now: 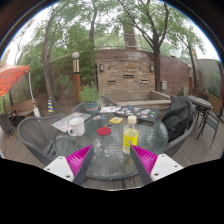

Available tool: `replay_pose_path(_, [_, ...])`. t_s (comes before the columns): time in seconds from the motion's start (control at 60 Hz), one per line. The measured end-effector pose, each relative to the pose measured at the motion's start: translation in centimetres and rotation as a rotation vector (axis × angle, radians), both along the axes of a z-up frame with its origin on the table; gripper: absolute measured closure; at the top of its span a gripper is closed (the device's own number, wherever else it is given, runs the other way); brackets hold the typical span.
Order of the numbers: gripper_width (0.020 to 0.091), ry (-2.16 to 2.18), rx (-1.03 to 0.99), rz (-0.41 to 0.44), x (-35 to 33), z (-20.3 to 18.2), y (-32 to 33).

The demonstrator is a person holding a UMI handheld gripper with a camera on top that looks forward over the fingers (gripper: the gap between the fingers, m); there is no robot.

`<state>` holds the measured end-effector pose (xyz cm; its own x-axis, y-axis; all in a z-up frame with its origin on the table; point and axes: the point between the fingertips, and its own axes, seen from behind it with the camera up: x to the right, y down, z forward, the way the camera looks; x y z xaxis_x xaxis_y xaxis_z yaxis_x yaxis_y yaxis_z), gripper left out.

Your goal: Pour water

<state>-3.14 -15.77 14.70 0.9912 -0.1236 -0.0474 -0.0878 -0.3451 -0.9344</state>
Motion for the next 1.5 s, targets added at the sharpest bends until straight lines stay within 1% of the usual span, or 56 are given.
replay_pose_path(0.067, [0.0263, -0.002, 0.021, -0.027, 3.4, -1.8, 3.4])
replay_pose_path(0.183, [0.0263, -0.025, 0.031, -0.04, 7.5, -5.3, 9.2])
replay_pose_path(0.25, [0.0262, -0.041, 0.044, -0.054, 9.2, -6.1, 11.9])
replay_pose_path(0.333, [0.0262, -0.049, 0.085, -0.039, 10.3, -6.8, 14.8])
replay_pose_path(0.35, [0.0278, -0.055, 0.089, -0.033, 10.4, -7.0, 15.2])
replay_pose_path(0.367, [0.0325, -0.061, 0.091, -0.027, 10.5, -7.2, 15.6])
replay_pose_path(0.383, [0.0413, -0.067, 0.085, -0.017, 10.0, -7.3, 16.0])
replay_pose_path(0.4, [0.0542, -0.067, 0.08, -0.001, 9.9, -7.8, 16.5])
replay_pose_path(0.417, [0.0557, -0.07, 0.071, -0.001, 10.1, -8.0, 16.6])
replay_pose_path(0.467, [0.056, -0.062, 0.096, -0.042, 11.0, -7.8, 17.0])
replay_pose_path(0.55, [0.0571, -0.057, 0.116, -0.038, 10.7, -7.9, 17.5])
replay_pose_path(0.583, [0.06, -0.04, 0.114, -0.044, 10.8, -7.9, 17.5])
replay_pose_path(0.617, [0.0603, -0.025, 0.106, -0.048, 10.8, -8.1, 17.6])
replay_pose_path(0.633, [0.0618, -0.024, 0.099, -0.047, 10.8, -8.1, 17.6])
replay_pose_path(0.667, [0.0623, -0.026, 0.077, -0.041, 10.6, -8.2, 17.7])
replay_pose_path(0.683, [0.0647, -0.019, 0.067, -0.035, 10.8, -8.4, 17.6])
replay_pose_path(0.717, [0.0647, -0.011, 0.038, -0.037, 10.4, -8.4, 18.0])
replay_pose_path(0.733, [0.0667, -0.004, 0.024, -0.035, 10.3, -8.4, 18.1])
replay_pose_path(0.767, [0.0669, 0.001, -0.007, -0.024, 10.1, -8.6, 18.3])
replay_pose_path(0.833, [0.0667, -0.065, -0.05, 0.003, 9.7, -7.6, 19.2])
replay_pose_path(0.917, [0.0669, -0.232, -0.054, 0.034, 9.1, -3.6, 21.6])
replay_pose_path(0.983, [0.0669, -0.411, -0.058, 0.046, 6.9, -0.9, 24.0])
replay_pose_path(1.0, [0.0669, -0.466, -0.06, 0.057, 6.2, -0.3, 24.6])
replay_pose_path(1.017, [0.0669, -0.507, -0.07, 0.083, 6.5, 1.6, 25.1])
replay_pose_path(1.033, [0.0669, -0.575, -0.062, 0.09, 5.6, 0.9, 25.9])
replay_pose_path(1.083, [0.067, -0.769, -0.068, 0.129, 3.4, 1.9, 27.8])
replay_pose_path(1.1, [0.0669, -0.83, -0.078, 0.158, 3.0, 3.2, 28.3])
replay_pose_path(1.133, [0.0669, -0.962, -0.082, 0.192, 1.4, 2.6, 29.6])
replay_pose_path(1.15, [0.0669, -1.031, -0.091, 0.218, 0.6, 3.2, 29.8])
replay_pose_path(1.167, [0.067, -1.098, -0.086, 0.229, -0.2, 2.4, 30.5])
replay_pose_path(1.2, [0.0667, -1.234, -0.096, 0.261, -1.5, 1.9, 31.4])
replay_pose_path(1.217, [0.0667, -1.306, -0.114, 0.292, -2.3, 2.2, 31.8])
replay_pose_path(1.25, [0.0669, -1.422, -0.127, 0.332, -2.2, 1.9, 33.5])
replay_pose_path(1.267, [0.0669, -1.517, -0.141, 0.323, -3.5, 1.9, 32.8])
replay_pose_path(1.3, [0.067, -1.652, -0.166, 0.348, -4.3, 1.7, 33.4])
replay_pose_path(1.317, [0.067, -1.716, -0.183, 0.372, -4.4, 1.8, 33.3])
replay_pose_path(1.333, [0.0669, -1.746, -0.189, 0.403, -4.0, 1.8, 34.9])
replay_pose_path(1.367, [0.067, -1.841, -0.214, 0.422, -4.6, 1.9, 35.2])
replay_pose_path(1.433, [0.067, -1.992, -0.292, 0.428, -4.6, 2.5, 35.5])
replay_pose_path(1.5, [0.067, -2.122, -0.331, 0.479, -5.8, 2.6, 35.7])
